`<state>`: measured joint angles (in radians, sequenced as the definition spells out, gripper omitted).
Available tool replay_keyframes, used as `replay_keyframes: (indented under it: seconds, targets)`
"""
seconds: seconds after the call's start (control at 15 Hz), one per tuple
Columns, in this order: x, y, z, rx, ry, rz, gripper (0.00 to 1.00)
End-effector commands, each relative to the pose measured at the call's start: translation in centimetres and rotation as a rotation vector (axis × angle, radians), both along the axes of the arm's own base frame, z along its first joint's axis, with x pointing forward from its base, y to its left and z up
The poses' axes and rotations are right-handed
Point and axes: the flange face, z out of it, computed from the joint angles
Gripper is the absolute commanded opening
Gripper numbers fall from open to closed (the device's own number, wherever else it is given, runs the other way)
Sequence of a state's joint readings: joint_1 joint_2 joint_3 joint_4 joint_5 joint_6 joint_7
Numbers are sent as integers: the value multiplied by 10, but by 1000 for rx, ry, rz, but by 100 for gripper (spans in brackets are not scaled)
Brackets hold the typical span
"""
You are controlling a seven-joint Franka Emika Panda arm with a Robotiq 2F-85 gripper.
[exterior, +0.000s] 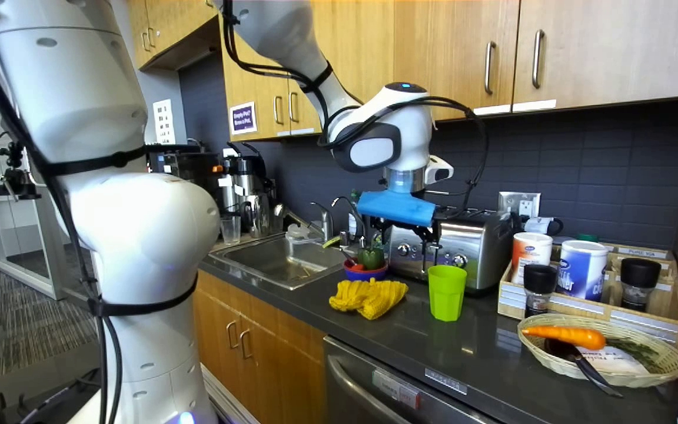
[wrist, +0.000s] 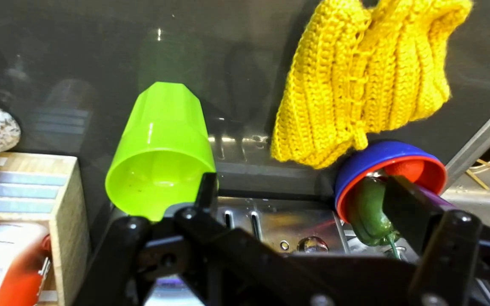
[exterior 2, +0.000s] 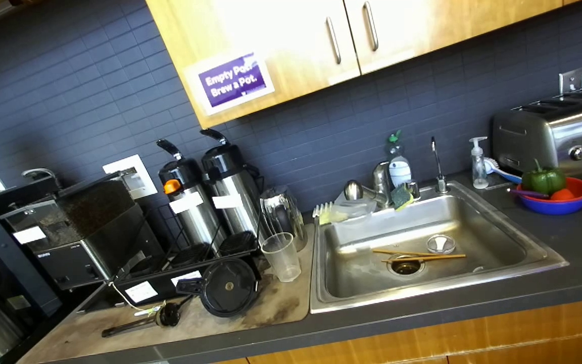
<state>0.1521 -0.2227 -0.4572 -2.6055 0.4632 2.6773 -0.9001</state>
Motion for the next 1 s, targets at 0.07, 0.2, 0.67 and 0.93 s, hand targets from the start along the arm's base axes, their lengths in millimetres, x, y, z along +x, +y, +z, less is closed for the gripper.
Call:
replay_keyframes:
  seconds: [0.07, 0.2, 0.67, 0.93]
  targets:
    - [16, -3, -19, 13, 14, 20, 100]
    - [22, -4, -23, 12, 8, 34, 100]
    - [45, -9, -30, 6, -1, 52, 100]
    - [53, -9, -38, -4, 13, 60, 100]
